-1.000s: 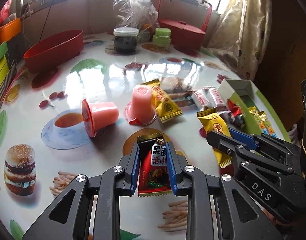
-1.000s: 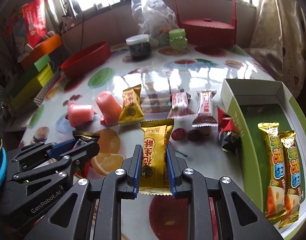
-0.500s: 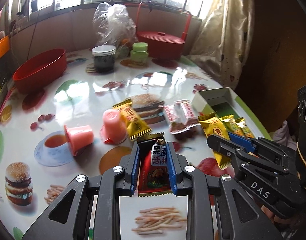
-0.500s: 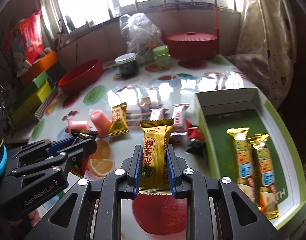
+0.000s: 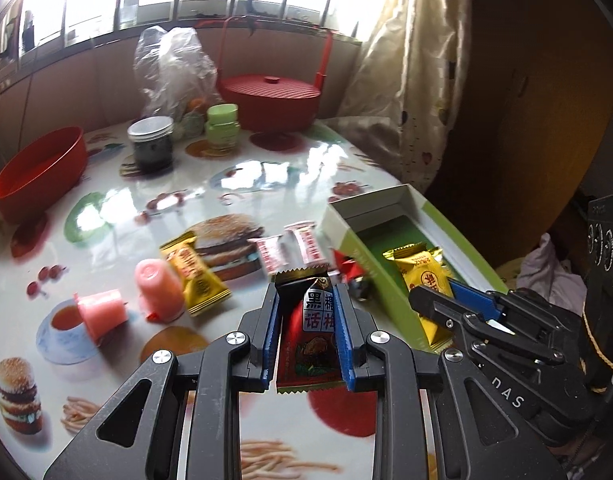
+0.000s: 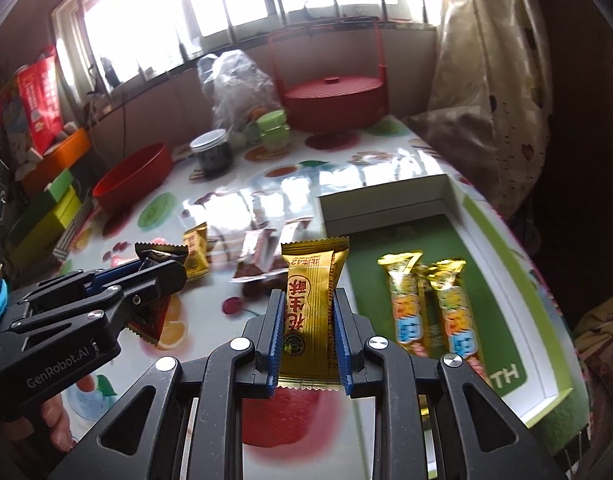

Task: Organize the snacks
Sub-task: 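Lift both packets and carry them over the green box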

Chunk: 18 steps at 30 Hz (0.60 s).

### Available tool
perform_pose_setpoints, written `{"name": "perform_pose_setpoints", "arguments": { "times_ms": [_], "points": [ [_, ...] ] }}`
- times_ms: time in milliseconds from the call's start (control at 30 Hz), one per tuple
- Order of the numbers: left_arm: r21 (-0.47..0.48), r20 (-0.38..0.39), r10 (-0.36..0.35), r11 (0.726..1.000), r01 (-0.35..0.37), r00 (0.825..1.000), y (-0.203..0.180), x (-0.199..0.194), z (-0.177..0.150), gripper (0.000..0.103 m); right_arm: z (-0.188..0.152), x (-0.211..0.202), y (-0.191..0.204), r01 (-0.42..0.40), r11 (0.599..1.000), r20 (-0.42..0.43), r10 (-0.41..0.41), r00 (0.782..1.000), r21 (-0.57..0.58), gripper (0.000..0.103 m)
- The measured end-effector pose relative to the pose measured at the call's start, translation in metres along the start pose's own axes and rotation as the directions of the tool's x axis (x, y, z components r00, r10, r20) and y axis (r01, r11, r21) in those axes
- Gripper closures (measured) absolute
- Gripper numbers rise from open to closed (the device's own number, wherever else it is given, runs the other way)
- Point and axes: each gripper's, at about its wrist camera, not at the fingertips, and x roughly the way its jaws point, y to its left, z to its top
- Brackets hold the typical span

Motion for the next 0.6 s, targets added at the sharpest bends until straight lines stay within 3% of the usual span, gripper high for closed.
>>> {"name": "perform_pose_setpoints", "arguments": {
  "times_ms": [600],
  "points": [
    [0.026,-0.029,-0.116,0.993,0.117,0.993,-0.036,0.018,0.013,0.077,-0.009,-0.018,-0.044,0.079,0.993,0.006,-0.079,0.997,0.083,0.081]
  ]
}}
